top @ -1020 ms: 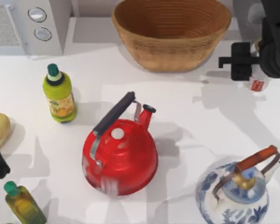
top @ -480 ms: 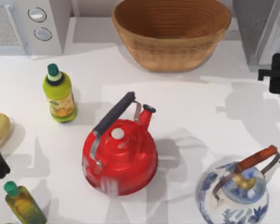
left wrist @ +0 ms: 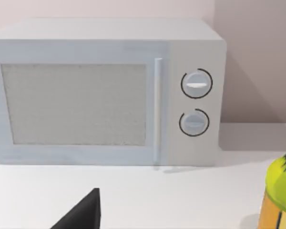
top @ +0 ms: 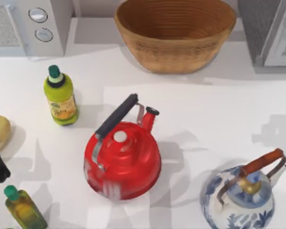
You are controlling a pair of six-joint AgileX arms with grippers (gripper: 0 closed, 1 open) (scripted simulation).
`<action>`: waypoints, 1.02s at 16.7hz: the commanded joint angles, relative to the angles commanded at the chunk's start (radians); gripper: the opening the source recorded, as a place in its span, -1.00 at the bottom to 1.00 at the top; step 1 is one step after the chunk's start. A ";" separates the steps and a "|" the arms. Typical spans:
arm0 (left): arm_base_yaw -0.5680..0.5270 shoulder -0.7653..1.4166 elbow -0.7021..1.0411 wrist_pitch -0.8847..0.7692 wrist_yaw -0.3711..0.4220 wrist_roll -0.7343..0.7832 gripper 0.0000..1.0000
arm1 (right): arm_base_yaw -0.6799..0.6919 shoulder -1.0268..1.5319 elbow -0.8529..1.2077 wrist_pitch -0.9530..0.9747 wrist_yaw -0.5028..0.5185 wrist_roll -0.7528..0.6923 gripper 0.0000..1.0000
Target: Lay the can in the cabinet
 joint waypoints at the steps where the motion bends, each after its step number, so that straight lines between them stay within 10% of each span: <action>1: 0.000 0.000 0.000 0.000 0.000 0.000 1.00 | -0.017 -0.083 -0.058 0.033 -0.017 -0.021 -1.00; 17: 0.000 0.000 0.000 0.000 0.000 0.000 1.00 | -0.146 -0.693 -0.535 0.258 -0.149 -0.171 -1.00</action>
